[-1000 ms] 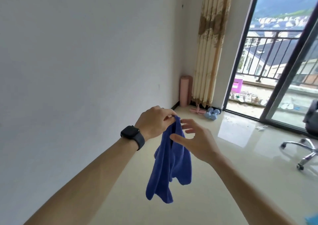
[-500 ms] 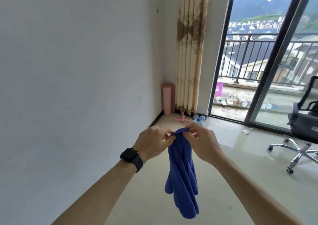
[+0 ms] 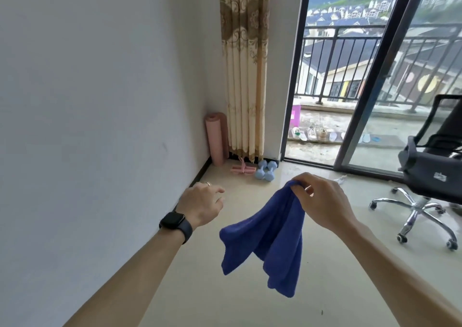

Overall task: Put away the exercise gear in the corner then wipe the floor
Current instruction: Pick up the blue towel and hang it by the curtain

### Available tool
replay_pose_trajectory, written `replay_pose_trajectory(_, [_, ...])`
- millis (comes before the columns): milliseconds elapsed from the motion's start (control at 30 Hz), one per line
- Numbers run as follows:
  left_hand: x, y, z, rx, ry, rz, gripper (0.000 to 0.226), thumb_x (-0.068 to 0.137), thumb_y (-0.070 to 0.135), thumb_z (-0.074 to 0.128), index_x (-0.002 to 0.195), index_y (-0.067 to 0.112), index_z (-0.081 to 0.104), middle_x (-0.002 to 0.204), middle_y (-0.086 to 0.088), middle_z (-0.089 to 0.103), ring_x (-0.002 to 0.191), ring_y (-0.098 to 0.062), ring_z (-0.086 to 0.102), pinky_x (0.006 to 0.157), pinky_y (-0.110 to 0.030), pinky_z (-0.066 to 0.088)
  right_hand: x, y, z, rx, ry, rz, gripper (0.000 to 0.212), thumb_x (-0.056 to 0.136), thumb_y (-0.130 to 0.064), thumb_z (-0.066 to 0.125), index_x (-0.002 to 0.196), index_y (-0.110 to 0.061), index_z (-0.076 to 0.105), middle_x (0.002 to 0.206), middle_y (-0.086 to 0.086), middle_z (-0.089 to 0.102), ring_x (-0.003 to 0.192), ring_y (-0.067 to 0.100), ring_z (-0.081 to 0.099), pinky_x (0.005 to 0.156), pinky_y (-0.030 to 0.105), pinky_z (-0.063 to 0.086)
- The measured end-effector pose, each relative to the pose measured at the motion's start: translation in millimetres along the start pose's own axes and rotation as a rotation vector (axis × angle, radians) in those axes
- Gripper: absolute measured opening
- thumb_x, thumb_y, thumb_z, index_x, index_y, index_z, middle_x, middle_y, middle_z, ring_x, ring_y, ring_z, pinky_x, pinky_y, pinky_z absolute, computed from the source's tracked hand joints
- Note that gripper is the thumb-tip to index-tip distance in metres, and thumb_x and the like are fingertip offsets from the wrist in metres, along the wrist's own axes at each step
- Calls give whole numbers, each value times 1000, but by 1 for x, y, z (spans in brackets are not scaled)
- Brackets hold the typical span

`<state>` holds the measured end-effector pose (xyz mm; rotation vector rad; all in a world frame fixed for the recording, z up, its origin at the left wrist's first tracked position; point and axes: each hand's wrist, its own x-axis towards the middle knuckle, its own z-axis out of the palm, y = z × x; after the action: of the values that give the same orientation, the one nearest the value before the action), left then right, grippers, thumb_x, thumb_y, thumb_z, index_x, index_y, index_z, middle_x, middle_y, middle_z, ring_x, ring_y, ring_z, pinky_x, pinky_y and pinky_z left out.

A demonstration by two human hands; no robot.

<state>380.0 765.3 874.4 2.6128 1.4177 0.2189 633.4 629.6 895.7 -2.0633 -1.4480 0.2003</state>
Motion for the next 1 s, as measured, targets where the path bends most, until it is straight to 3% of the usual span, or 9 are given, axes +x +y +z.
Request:
replay_pose_trajectory(300, [182,24,31,60,-10,-219,36,96,39,48,128,33,62,128,4,63,118,-21,55,95,-35,44,180,103,-10,-2,-87,-35,19,97,-29,53,104,-40,67,94,-18,69,82,6,63,72,34,54])
replay_pose_trajectory(467, [265,30,37,79,-1,-248,36,95,37,47,128,33,62,127,4,64,117,-21,55,94,-35,44,274,142,-11,-62,-118,-51,19,96,-32,52,102,-43,65,92,-19,69,82,9,63,70,35,55])
replay_pose_trajectory(700, [398,16,56,50,-14,-298,34,95,37,47,126,34,62,124,4,65,115,-21,55,94,-34,42,429,167,13,-68,-131,-90,19,96,-28,53,102,-40,67,88,-17,64,80,12,58,59,26,40])
replay_pose_trajectory(1000, [575,-42,53,7,-11,-361,35,96,37,47,127,35,61,127,4,64,117,-22,56,93,-33,44,620,148,61,13,-162,-139,23,92,-23,54,94,-43,65,86,-20,66,80,7,63,67,33,53])
